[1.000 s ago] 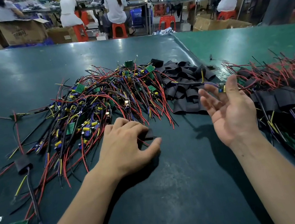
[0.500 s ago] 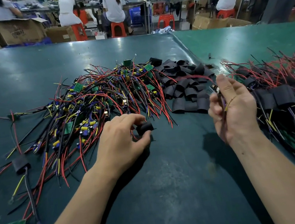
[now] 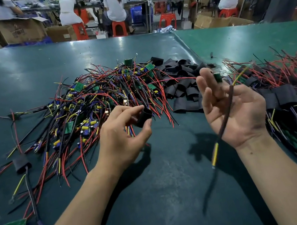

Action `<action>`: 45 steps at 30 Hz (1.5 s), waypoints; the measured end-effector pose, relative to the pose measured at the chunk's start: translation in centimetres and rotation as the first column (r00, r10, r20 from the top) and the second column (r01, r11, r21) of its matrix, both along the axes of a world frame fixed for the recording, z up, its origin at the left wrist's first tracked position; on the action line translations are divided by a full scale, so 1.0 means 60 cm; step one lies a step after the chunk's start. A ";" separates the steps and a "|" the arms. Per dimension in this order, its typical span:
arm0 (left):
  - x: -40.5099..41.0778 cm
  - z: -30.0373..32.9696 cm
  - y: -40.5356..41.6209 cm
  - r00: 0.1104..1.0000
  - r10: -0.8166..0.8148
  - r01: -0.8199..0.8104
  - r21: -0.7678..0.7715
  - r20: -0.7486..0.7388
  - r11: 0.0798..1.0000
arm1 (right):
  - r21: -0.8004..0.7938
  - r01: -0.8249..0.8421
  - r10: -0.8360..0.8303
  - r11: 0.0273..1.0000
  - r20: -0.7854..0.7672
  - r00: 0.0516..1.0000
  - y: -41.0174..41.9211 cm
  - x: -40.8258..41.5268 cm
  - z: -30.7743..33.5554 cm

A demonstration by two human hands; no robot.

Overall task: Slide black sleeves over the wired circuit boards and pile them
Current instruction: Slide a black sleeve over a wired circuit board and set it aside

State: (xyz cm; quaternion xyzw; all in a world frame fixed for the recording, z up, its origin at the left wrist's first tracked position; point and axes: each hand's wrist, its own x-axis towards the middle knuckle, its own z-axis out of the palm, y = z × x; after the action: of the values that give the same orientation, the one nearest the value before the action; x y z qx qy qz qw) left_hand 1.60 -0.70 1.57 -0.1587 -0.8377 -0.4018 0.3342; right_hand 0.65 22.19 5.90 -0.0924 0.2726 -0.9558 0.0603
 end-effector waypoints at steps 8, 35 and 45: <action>0.003 0.002 0.001 0.999 -0.044 0.044 0.005 0.023 0.999 | 0.334 0.247 -0.251 0.910 -0.031 0.967 -0.023 -0.007 -0.007; -0.003 -0.005 0.001 0.995 -0.052 0.052 0.000 0.088 0.999 | 0.335 0.359 -0.369 0.871 -0.035 0.929 -0.024 -0.009 -0.008; -0.006 -0.006 -0.001 0.998 -0.025 0.023 0.033 0.051 0.999 | 0.388 0.274 -0.309 0.880 0.029 0.951 -0.034 -0.009 -0.012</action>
State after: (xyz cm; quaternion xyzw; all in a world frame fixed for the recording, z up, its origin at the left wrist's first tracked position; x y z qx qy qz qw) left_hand 1.27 -0.74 1.22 -0.1529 -0.8374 -0.4232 0.3101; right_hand 0.12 20.17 5.16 0.0064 0.4601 -0.8861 -0.0553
